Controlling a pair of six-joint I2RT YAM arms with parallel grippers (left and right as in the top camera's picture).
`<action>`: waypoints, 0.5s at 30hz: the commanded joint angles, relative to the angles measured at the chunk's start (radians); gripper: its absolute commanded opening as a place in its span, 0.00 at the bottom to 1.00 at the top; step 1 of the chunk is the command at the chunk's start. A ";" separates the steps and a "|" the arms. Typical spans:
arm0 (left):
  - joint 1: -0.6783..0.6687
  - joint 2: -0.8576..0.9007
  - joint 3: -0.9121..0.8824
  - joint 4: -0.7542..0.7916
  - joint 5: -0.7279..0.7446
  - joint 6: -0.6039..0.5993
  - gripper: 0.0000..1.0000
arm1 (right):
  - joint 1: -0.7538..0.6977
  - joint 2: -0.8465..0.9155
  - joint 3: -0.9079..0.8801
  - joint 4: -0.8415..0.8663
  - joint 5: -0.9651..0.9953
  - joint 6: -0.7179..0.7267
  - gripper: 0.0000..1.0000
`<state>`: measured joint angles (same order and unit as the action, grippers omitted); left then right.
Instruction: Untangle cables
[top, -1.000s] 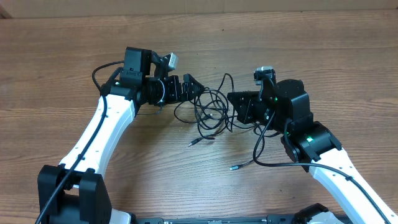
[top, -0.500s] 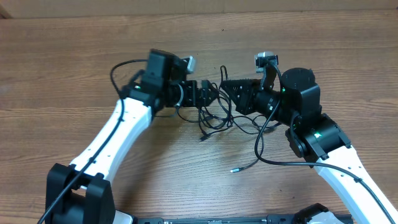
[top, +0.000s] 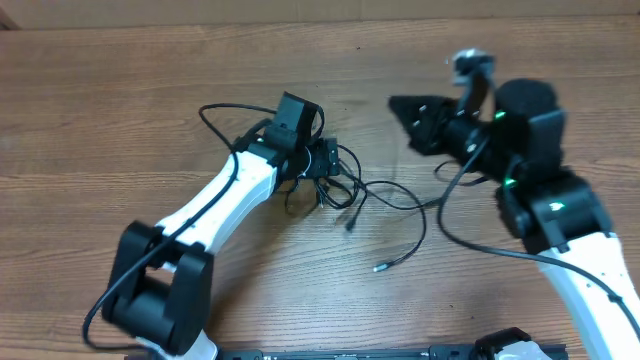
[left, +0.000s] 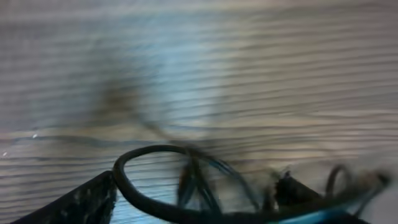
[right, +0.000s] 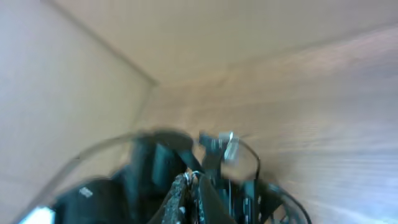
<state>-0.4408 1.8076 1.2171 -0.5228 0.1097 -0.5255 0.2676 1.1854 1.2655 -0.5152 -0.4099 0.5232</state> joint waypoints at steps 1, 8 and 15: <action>0.023 0.068 0.008 -0.018 -0.066 -0.014 0.79 | -0.067 -0.020 0.104 -0.084 0.028 0.000 0.04; 0.049 0.083 0.009 -0.062 -0.065 -0.002 0.75 | -0.179 -0.087 0.159 -0.370 0.173 0.000 0.04; 0.065 0.065 0.014 -0.113 0.055 0.079 0.83 | -0.176 -0.113 0.159 -0.583 0.170 0.000 0.20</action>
<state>-0.3859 1.8893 1.2167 -0.6209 0.0914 -0.5098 0.0917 1.0817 1.3968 -1.0523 -0.2577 0.5220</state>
